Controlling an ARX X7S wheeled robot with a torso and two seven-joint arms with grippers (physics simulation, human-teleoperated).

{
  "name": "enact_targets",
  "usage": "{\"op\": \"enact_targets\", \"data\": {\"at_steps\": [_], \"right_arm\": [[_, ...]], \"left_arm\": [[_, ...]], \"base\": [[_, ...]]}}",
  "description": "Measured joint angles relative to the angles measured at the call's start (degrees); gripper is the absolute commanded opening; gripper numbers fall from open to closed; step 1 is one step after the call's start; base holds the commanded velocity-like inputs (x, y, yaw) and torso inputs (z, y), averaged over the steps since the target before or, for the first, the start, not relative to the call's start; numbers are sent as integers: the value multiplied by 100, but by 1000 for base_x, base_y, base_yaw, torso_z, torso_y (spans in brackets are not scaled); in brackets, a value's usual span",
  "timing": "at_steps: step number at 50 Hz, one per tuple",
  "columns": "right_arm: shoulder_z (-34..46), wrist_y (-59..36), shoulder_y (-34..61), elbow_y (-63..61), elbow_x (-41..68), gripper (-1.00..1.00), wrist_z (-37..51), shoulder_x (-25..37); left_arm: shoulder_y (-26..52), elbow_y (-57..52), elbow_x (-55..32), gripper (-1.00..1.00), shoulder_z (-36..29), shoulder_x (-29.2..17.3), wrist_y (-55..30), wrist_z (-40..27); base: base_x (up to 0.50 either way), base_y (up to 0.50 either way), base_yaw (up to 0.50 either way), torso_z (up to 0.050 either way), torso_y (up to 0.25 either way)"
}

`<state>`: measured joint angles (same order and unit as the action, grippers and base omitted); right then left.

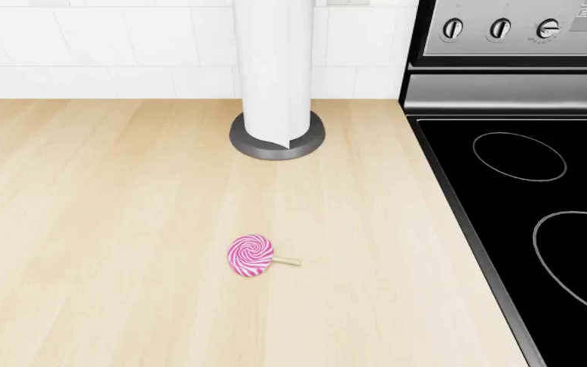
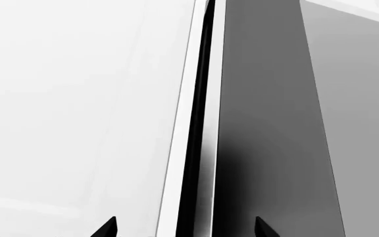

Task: Close the microwave door

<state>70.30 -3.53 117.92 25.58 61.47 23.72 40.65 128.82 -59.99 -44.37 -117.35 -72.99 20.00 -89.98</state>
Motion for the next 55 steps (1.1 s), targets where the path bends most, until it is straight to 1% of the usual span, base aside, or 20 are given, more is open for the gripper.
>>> {"op": "enact_targets", "data": {"at_steps": [15,25,38,55], "right_arm": [[-172,79,-218,-137,133,100,161,179],[-353,211,-506,-167,410,100,362,334],[-607,446,-896,-265,738,100,577,526],[-772,590,-1121,-359,838,100,650,617]], "left_arm": [[119,0,-20,100,-105,4,13,0],[160,0,-21,100,-159,1,19,0],[63,0,-24,100,-71,30,-24,0],[-156,0,29,100,104,60,-88,0]], "base": [[0,0,0,0,0],[0,0,0,0,0],[0,0,0,0,0],[0,0,0,0,0]]}}
